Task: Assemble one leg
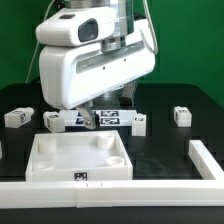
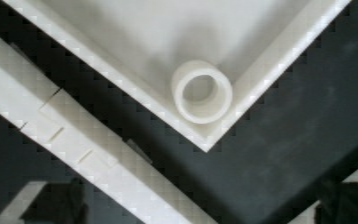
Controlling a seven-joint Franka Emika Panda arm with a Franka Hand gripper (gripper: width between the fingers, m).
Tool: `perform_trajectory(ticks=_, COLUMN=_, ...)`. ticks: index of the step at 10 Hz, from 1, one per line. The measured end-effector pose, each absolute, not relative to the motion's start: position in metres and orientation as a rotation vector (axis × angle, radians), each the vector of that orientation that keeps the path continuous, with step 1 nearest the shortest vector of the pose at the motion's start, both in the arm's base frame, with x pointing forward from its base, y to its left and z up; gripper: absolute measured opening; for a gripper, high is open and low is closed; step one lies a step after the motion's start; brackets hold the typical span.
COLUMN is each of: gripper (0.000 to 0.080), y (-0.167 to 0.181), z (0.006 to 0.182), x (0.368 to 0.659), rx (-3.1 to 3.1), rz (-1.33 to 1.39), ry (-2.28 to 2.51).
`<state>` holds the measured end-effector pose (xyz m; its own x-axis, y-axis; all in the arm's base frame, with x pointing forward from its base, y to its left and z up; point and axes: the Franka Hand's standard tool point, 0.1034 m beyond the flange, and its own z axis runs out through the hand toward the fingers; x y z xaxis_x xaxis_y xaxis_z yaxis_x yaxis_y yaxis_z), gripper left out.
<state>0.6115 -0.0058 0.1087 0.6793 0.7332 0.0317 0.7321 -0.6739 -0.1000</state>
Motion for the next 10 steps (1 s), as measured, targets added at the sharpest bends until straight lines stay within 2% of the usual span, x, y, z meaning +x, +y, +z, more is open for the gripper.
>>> perform_trajectory(ticks=8, gripper=0.0650, y=-0.006, z=0.107, x=0.611, rx=-2.777, rz=0.017, ry=-1.244)
perform_trajectory(ticks=10, gripper=0.0650, y=-0.012, z=0.096, x=0.596, rx=-2.662, rz=0.040, ry=-1.477)
